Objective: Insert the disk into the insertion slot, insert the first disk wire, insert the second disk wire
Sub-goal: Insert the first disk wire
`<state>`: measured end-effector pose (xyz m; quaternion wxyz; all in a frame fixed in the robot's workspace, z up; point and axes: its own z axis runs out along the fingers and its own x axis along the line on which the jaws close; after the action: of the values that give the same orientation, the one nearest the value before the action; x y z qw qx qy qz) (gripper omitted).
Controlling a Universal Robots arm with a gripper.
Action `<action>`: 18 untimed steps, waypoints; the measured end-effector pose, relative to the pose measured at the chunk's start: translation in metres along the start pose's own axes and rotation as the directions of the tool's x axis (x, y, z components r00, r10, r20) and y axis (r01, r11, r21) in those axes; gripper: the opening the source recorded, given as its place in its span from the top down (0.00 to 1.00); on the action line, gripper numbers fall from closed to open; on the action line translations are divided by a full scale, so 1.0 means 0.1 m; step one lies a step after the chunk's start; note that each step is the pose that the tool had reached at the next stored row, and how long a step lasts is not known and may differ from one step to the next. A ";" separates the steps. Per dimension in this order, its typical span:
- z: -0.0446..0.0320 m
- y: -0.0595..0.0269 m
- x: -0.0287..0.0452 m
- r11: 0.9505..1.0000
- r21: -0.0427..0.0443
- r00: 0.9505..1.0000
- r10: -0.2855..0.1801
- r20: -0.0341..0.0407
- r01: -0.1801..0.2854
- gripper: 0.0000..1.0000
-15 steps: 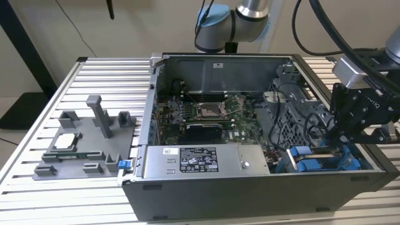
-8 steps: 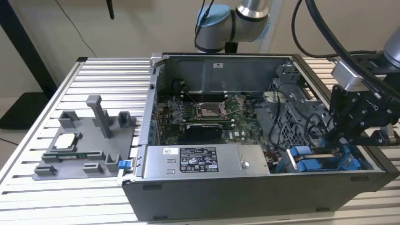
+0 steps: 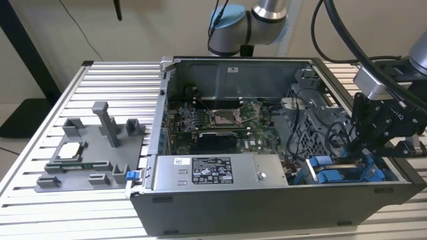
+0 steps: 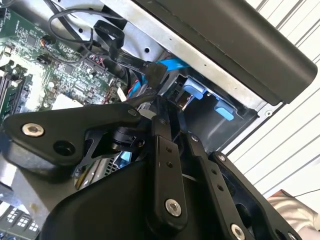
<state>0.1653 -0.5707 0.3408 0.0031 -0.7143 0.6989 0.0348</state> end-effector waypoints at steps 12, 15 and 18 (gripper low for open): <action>0.021 -0.014 -0.004 1.000 0.000 1.000 0.005 0.001 -0.005 1.00; 0.021 -0.014 -0.014 1.000 0.001 1.000 0.013 0.001 -0.013 1.00; 0.029 -0.015 -0.015 1.000 0.001 1.000 0.023 0.001 -0.023 1.00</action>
<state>0.1667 -0.5691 0.3379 0.0035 -0.7060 0.7073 0.0347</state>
